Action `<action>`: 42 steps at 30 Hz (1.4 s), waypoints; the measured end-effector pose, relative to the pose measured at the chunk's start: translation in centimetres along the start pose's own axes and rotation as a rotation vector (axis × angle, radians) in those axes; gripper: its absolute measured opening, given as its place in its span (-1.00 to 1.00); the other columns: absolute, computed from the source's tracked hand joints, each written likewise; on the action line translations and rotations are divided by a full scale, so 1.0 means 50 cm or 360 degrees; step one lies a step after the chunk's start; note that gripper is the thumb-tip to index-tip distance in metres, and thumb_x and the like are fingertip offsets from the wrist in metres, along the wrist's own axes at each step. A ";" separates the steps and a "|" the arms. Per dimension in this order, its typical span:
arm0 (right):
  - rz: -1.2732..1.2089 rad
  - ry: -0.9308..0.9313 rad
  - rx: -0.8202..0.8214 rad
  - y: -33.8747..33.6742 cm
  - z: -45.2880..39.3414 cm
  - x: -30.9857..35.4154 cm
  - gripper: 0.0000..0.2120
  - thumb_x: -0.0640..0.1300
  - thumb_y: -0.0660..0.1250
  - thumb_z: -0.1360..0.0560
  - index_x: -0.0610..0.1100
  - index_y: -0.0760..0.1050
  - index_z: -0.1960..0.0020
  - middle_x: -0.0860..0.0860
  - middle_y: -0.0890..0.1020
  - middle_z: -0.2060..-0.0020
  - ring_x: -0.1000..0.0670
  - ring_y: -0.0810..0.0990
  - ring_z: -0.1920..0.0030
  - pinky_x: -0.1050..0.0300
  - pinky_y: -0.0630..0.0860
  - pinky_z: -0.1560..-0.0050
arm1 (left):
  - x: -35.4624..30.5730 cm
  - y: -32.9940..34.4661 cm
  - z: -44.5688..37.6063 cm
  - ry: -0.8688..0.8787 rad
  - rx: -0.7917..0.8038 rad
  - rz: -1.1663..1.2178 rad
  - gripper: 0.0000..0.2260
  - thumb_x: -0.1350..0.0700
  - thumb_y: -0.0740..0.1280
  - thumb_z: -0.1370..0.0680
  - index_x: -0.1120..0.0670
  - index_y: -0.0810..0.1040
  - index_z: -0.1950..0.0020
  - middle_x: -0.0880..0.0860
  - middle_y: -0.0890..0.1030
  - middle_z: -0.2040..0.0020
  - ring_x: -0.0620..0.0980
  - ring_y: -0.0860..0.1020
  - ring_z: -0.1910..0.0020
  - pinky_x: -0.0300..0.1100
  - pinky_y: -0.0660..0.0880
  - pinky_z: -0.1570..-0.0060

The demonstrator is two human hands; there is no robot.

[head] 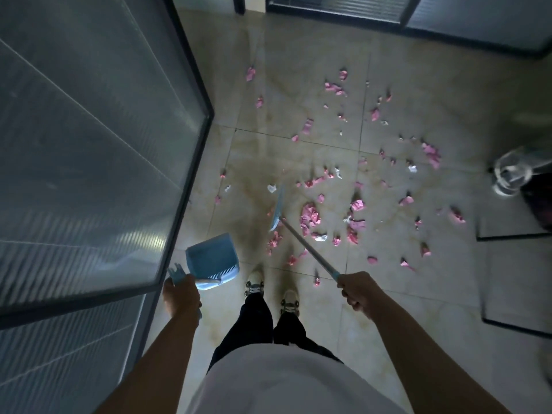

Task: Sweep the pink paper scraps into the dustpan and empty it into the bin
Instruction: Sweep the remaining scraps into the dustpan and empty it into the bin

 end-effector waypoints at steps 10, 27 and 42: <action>0.0202 -0.0226 -0.0499 -0.035 -0.103 0.120 -0.78 -0.11 0.26 -0.50 -0.28 0.53 0.01 -0.11 0.52 0.36 -0.03 0.43 0.44 0.23 0.28 0.45 | -0.097 0.052 -0.095 0.0144 0.0228 -0.0325 -0.73 0.07 0.28 -0.47 0.10 0.54 -0.14 0.23 0.65 0.06 0.11 0.52 0.35 -0.21 0.41 0.52; 0.0509 -0.0143 -0.0419 -0.062 -0.255 0.391 -0.86 -0.38 0.18 -0.53 -0.39 0.47 -0.03 -0.17 0.45 0.37 0.00 0.39 0.61 0.29 0.22 0.71 | -0.133 0.105 -0.171 0.0478 0.0525 -0.0743 -0.71 0.17 0.30 -0.51 0.06 0.53 -0.24 0.18 0.63 -0.08 0.25 0.57 -0.07 -0.03 0.46 -0.03; 0.1235 -0.0360 -0.0042 0.146 -0.083 0.222 -0.67 -0.27 0.21 -0.48 -0.16 0.41 -0.24 0.00 0.51 0.22 -0.05 0.62 0.23 0.09 0.62 0.13 | -0.159 0.128 -0.169 0.0486 0.0536 -0.0909 -0.73 0.06 0.27 -0.56 0.05 0.52 -0.25 0.18 0.61 -0.14 0.25 0.56 -0.11 0.09 0.50 -0.14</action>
Point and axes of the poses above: each hand's wrist, its own z-axis away from the middle knuckle, its own y-axis out of the palm, x = y × z, the point moved 2 cm from there along -z, towards the middle knuckle
